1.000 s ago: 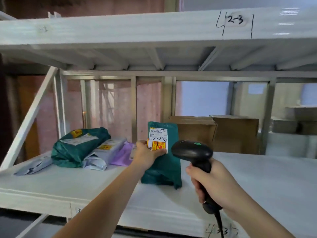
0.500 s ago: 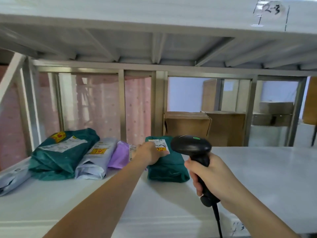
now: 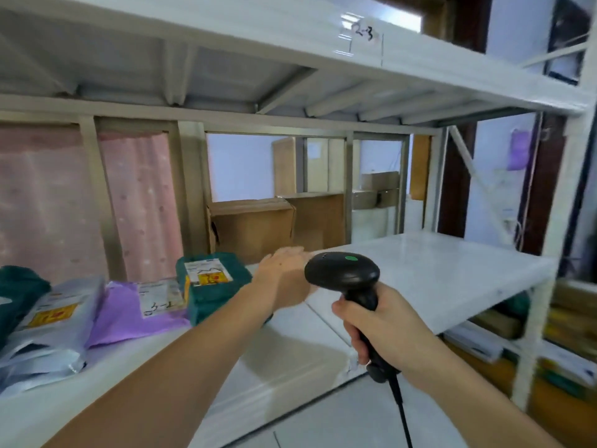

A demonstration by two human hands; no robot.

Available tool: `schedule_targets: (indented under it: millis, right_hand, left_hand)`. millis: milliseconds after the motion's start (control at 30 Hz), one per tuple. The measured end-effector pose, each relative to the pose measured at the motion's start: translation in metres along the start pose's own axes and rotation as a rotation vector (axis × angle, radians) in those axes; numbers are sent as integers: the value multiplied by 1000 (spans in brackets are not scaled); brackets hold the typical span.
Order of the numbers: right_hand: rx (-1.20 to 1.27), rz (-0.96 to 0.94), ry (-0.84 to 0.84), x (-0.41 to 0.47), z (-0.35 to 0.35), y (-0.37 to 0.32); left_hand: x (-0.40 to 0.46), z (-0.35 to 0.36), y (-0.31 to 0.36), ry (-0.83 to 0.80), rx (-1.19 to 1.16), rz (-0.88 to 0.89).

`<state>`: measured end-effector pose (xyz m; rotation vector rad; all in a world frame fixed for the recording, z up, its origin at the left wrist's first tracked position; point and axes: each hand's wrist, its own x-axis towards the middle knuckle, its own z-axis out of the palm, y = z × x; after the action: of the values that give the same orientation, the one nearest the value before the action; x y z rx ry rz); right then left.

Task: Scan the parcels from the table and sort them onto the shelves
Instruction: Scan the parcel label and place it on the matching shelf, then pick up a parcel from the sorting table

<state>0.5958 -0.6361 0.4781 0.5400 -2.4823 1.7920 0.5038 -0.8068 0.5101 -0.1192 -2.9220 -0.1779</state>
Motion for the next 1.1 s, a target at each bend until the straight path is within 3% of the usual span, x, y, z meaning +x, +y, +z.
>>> schedule_targets:
  millis: [100, 367, 633, 833, 1100]
  right_hand:
    - [-8, 79, 105, -20, -35, 14]
    - [-136, 234, 350, -93, -163, 43]
    - [-162, 330, 593, -164, -295, 79]
    - [-193, 359, 688, -200, -370, 128]
    - [-165, 439, 739, -197, -452, 182]
  left_hand:
    - [5, 18, 48, 7, -71, 146]
    - [51, 69, 225, -93, -110, 316]
    - [62, 132, 411, -124, -376, 630]
    - [72, 174, 511, -194, -406, 756]
    - [115, 230, 603, -246, -304, 761]
